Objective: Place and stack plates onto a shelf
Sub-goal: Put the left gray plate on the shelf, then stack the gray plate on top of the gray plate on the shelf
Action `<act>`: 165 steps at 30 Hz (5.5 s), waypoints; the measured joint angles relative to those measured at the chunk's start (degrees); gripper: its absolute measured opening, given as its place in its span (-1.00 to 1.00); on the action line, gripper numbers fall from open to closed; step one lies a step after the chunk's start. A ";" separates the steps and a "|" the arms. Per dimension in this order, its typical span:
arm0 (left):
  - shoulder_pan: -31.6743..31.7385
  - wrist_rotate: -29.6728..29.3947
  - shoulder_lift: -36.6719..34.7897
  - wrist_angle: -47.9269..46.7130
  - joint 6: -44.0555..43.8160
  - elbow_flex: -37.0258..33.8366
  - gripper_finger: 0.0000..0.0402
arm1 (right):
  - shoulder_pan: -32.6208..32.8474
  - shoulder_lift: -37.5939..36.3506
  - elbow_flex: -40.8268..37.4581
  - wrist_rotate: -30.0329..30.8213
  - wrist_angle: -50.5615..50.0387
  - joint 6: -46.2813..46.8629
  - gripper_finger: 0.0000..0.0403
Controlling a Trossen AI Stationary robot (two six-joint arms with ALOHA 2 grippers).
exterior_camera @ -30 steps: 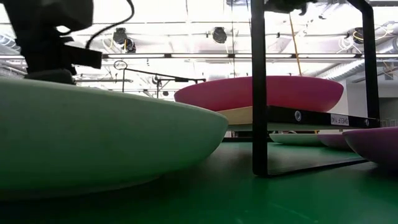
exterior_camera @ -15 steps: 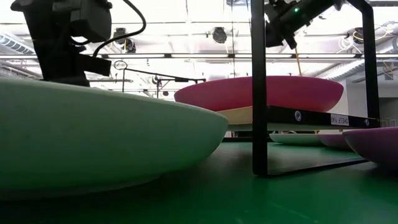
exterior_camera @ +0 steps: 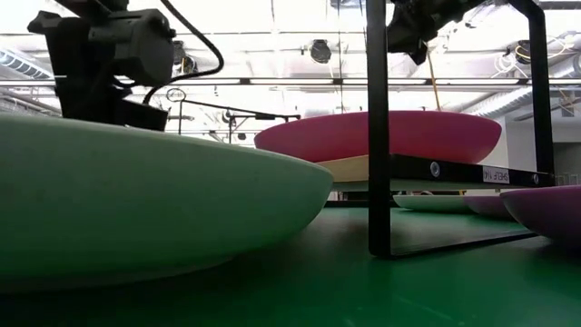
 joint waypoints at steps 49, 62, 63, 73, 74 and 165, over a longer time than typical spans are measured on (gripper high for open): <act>-24.06 0.59 1.66 -32.09 -5.81 33.51 -0.95 | 1.88 0.00 -0.04 2.87 -6.69 -1.36 -1.00; -22.82 -1.84 1.66 -9.38 30.35 33.51 -0.95 | 5.68 0.00 -0.06 2.83 -6.28 0.61 -1.00; -22.38 -1.83 1.66 -8.50 32.62 33.51 -0.95 | 6.34 0.00 -0.05 2.84 -6.32 0.61 -1.00; -17.07 -1.86 1.69 -2.13 49.27 33.49 -0.95 | 12.41 0.00 -0.06 2.90 -6.31 2.07 -1.00; -16.44 -1.86 1.72 -2.00 50.28 33.24 -0.95 | 13.03 0.00 -0.06 3.01 -6.31 2.09 -1.00; -1.20 1.24 1.86 29.45 59.67 10.12 -0.26 | 17.11 0.81 -3.06 26.15 -6.36 13.02 -1.00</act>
